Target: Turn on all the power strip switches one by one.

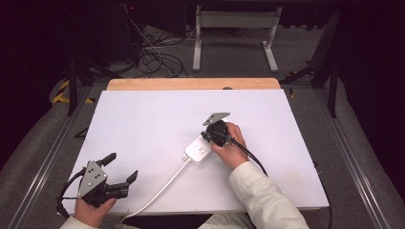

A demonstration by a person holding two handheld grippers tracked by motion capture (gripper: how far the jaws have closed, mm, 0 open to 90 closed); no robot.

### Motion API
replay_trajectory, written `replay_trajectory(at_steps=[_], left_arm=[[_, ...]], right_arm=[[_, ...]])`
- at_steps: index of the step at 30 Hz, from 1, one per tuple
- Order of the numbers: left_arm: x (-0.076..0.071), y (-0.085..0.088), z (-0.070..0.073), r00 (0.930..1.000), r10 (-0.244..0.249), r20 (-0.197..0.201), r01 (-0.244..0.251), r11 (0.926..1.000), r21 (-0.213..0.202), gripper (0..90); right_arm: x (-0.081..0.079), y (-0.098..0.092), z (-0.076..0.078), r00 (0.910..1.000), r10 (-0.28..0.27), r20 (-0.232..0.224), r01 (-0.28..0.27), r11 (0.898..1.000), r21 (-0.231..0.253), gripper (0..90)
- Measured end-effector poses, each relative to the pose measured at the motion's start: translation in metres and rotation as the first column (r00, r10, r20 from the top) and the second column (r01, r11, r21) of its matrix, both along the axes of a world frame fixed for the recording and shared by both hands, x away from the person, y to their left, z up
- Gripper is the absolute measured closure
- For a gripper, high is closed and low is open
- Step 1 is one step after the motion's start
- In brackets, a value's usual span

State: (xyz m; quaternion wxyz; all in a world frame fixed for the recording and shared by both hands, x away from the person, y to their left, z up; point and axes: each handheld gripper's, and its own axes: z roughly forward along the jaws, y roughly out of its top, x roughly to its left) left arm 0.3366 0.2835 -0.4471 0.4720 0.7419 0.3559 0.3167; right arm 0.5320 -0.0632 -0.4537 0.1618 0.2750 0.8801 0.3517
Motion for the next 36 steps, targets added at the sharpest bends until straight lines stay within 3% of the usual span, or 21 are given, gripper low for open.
replay_trajectory(at_steps=[23,29,31,34,36], left_arm=[[0.0,0.0,0.0,1.0,0.0,-0.001,0.0,1.0,0.002,12.0],[0.0,0.001,0.0,1.0,0.0,0.003,0.0,1.0,0.001,12.0],[-0.001,0.0,0.0,1.0,-0.001,0.003,0.001,1.0,-0.004,12.0],[0.0,0.001,0.0,1.0,0.002,0.002,-0.002,1.0,0.0,12.0],[0.0,0.001,0.0,1.0,0.006,-0.001,-0.006,1.0,-0.005,12.0]], right_arm=[[-0.002,0.004,-0.007,0.9992,-0.033,0.024,0.033,0.999,0.004,90.0],[0.0,0.004,-0.004,0.9995,-0.031,-0.007,0.031,1.0,0.005,90.0],[-0.001,0.003,0.006,0.9997,-0.019,-0.012,0.019,0.999,0.027,90.0],[-0.005,0.003,0.023,0.9999,0.01,0.007,-0.011,0.992,0.127,90.0],[-0.009,0.006,0.031,0.9994,0.032,0.017,-0.034,0.992,0.125,90.0]])
